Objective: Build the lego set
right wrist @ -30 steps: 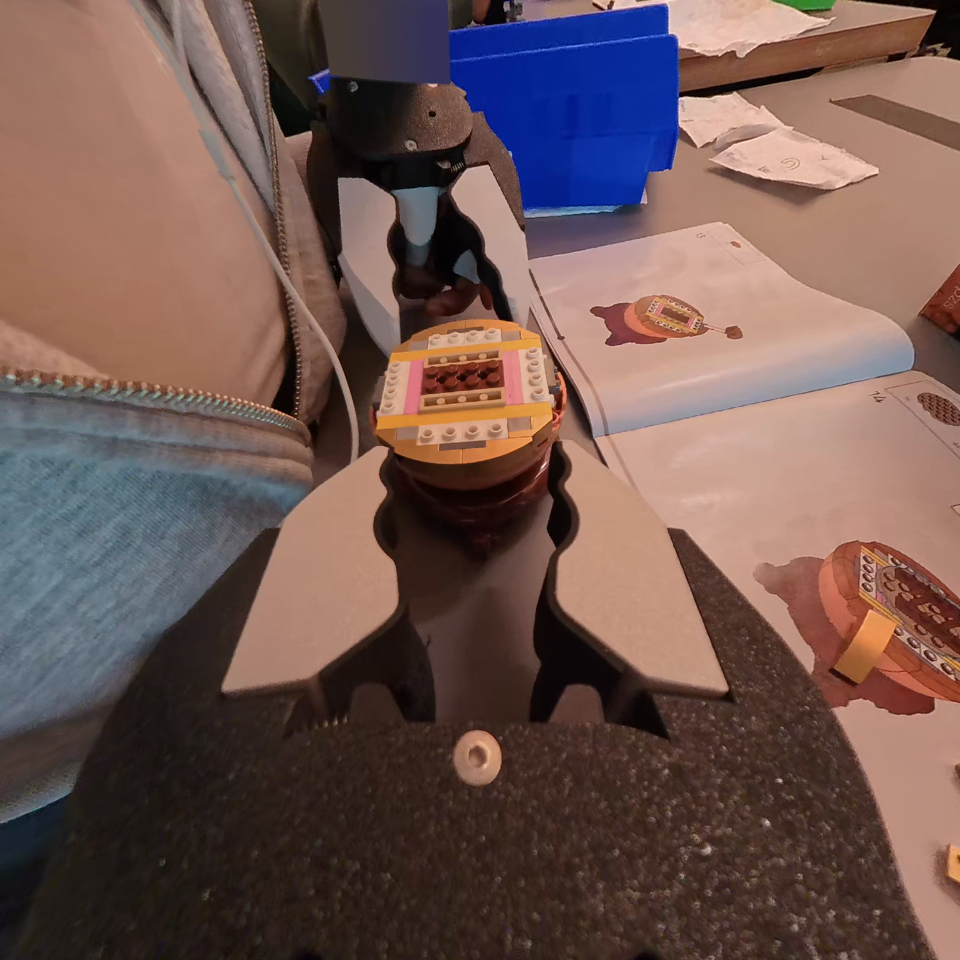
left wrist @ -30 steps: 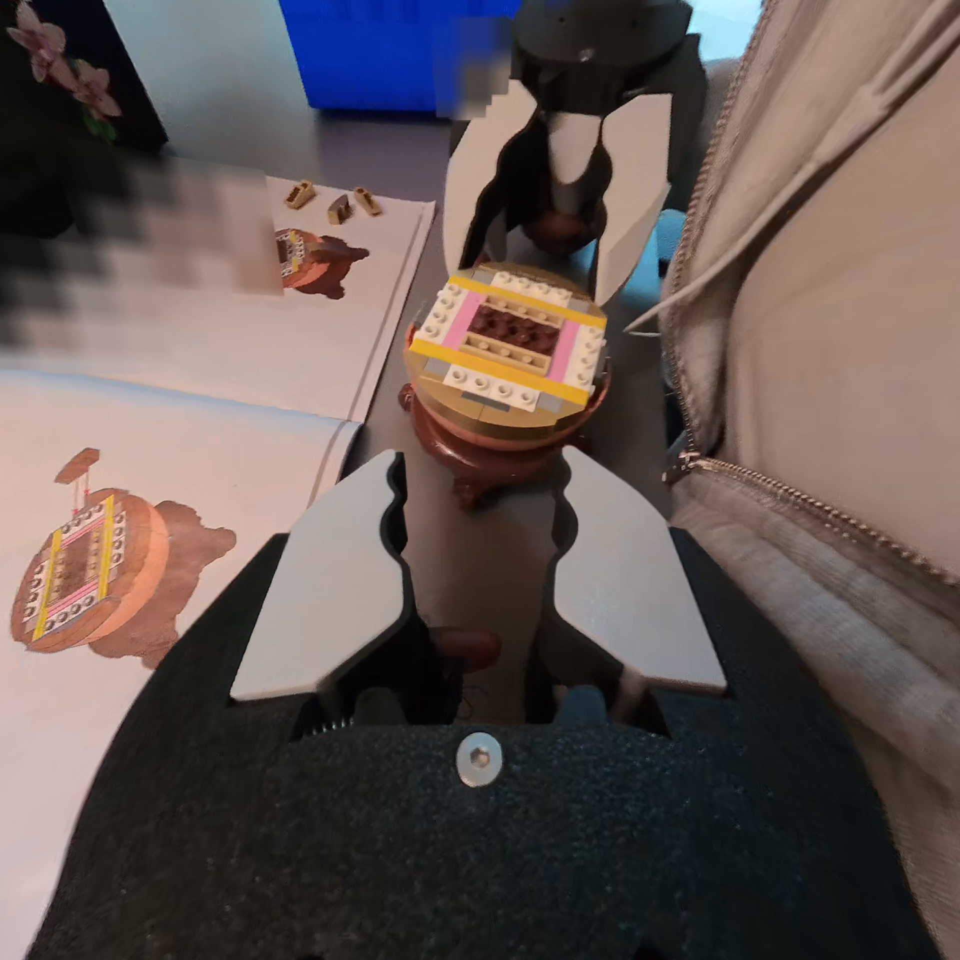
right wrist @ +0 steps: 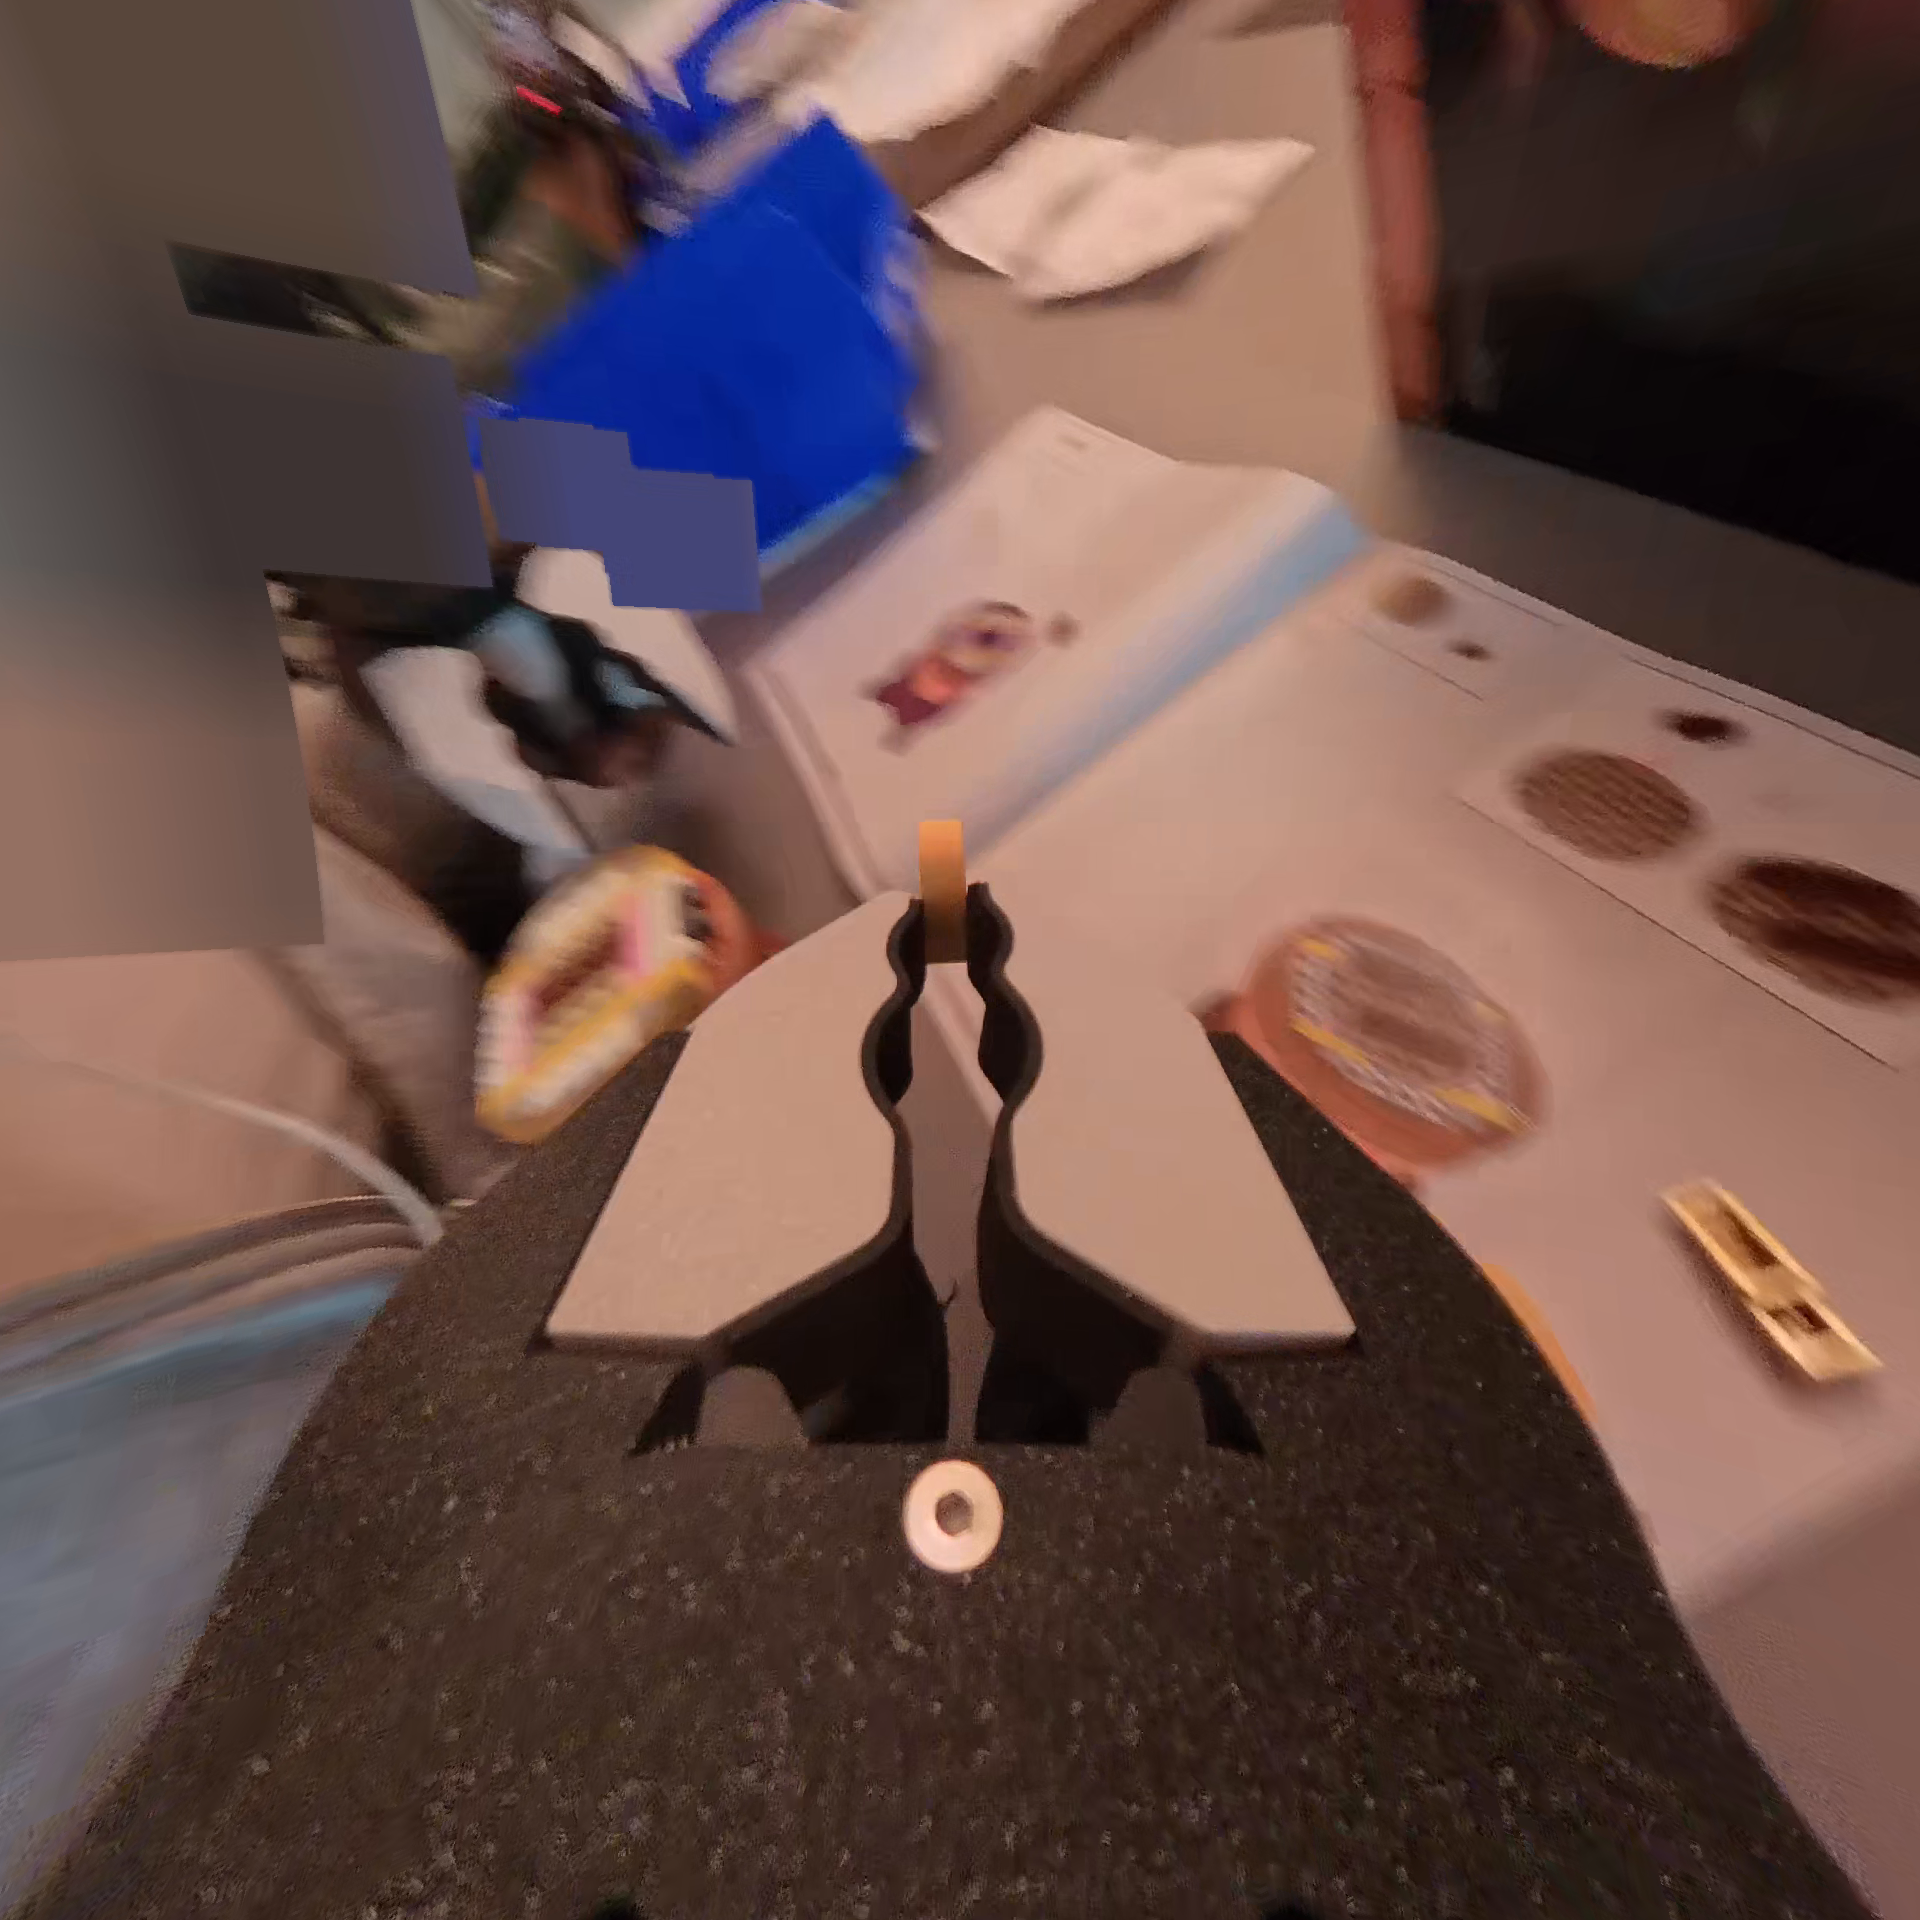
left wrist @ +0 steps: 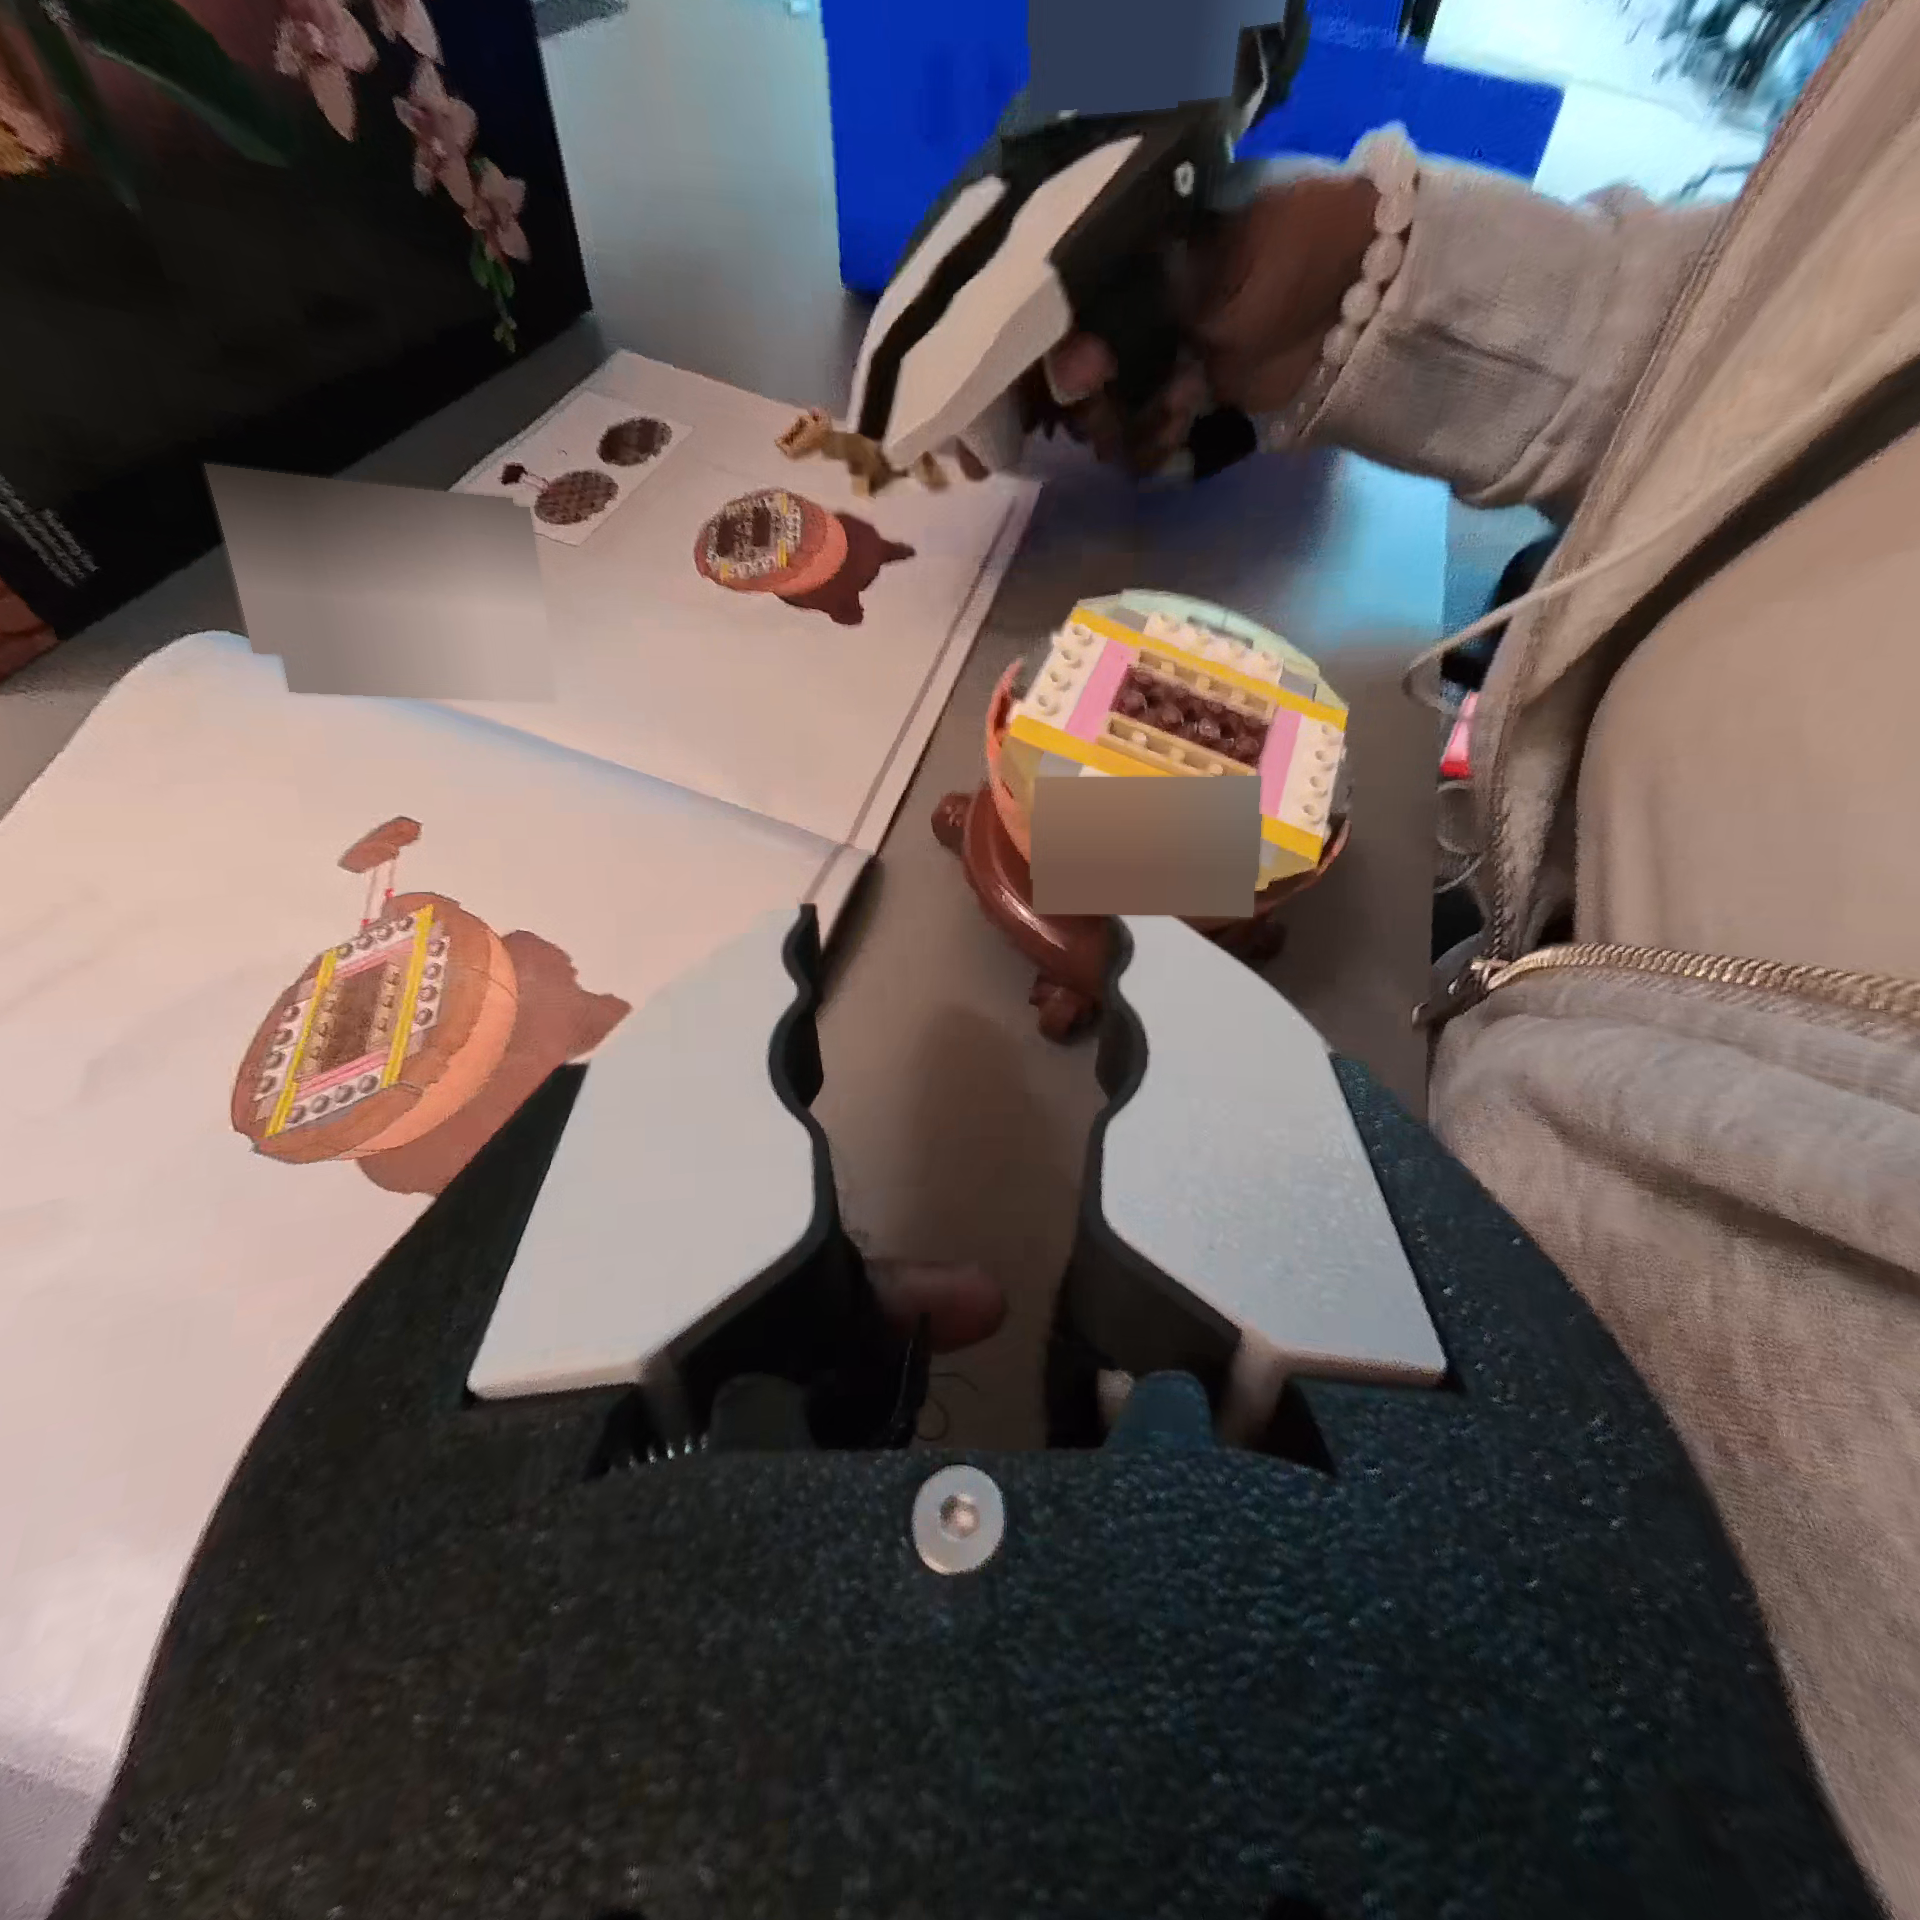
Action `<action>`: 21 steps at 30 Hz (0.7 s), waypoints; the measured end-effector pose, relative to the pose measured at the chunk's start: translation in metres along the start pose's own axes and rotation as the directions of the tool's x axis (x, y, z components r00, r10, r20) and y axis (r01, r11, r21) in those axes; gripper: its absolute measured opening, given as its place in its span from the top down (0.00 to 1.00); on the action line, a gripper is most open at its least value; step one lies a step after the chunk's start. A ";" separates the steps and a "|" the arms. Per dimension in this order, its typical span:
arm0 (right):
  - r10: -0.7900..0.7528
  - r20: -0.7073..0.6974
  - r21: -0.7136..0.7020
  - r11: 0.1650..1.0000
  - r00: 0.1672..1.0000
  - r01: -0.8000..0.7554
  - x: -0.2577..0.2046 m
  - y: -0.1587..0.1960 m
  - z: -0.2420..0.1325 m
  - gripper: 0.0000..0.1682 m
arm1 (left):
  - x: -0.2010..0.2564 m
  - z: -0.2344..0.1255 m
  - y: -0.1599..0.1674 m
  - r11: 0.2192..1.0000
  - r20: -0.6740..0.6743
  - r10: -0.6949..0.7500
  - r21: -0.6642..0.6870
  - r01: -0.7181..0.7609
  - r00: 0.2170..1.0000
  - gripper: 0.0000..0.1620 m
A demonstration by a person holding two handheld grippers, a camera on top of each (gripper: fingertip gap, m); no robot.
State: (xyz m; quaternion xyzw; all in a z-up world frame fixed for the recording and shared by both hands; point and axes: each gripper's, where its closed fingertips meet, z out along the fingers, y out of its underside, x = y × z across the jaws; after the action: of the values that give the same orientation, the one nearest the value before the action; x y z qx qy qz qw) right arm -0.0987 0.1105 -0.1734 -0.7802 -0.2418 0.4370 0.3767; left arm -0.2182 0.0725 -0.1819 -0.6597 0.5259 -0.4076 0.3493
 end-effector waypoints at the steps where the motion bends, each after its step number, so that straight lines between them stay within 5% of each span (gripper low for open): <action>1: 0.022 0.092 0.008 1.000 0.996 -0.023 -0.012 -0.008 0.002 0.96 | 0.000 -0.003 -0.007 0.999 -0.026 -0.034 0.037 0.035 0.999 0.70; 5: 0.019 0.315 -0.089 0.996 0.949 0.010 -0.047 -0.021 0.019 0.96 | 0.002 -0.008 -0.051 0.934 -0.238 -0.246 0.203 0.295 0.940 0.80; 9: -0.054 0.386 -0.232 0.960 0.921 0.154 -0.071 -0.017 0.035 0.96 | 0.004 0.003 -0.072 0.857 -0.420 -0.381 0.175 0.485 0.824 0.85; 21: -0.125 0.392 -0.322 0.909 0.912 0.263 -0.094 -0.019 0.039 0.94 | 0.017 0.012 -0.072 0.898 -0.376 -0.310 0.187 0.399 0.873 0.95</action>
State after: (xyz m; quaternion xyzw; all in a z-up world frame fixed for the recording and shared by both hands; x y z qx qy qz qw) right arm -0.1802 0.0700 -0.1240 -0.7141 -0.4623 0.4797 0.2150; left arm -0.1755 0.0711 -0.1197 -0.6147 0.3890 -0.6368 0.2556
